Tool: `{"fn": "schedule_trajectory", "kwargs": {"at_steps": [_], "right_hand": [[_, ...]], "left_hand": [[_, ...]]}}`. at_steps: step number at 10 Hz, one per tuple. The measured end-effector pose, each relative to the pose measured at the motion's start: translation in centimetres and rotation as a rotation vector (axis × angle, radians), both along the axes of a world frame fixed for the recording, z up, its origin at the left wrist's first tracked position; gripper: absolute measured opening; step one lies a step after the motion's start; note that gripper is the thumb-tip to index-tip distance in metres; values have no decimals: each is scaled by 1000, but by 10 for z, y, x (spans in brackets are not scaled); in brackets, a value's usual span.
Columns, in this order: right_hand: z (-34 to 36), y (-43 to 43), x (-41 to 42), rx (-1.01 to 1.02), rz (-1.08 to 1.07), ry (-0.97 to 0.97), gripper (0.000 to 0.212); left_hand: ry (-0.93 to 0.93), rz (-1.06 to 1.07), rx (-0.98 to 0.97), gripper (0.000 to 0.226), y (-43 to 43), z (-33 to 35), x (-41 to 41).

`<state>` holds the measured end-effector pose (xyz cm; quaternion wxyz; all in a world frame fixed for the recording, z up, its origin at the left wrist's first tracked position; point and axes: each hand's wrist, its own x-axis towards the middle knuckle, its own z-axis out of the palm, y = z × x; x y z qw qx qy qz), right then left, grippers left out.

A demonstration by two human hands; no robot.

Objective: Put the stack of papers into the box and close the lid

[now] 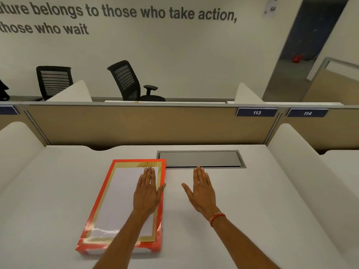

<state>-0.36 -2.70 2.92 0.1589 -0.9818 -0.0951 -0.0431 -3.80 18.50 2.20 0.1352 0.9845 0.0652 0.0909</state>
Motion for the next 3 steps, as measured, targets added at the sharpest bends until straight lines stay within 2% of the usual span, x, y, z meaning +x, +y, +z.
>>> {"fn": "schedule_trajectory", "kwargs": {"at_steps": [3], "right_hand": [[13,-105,-5,-2,-15,-22,92]], "left_hand": [[-88,-48,-34,86,-108,9,5]]}}
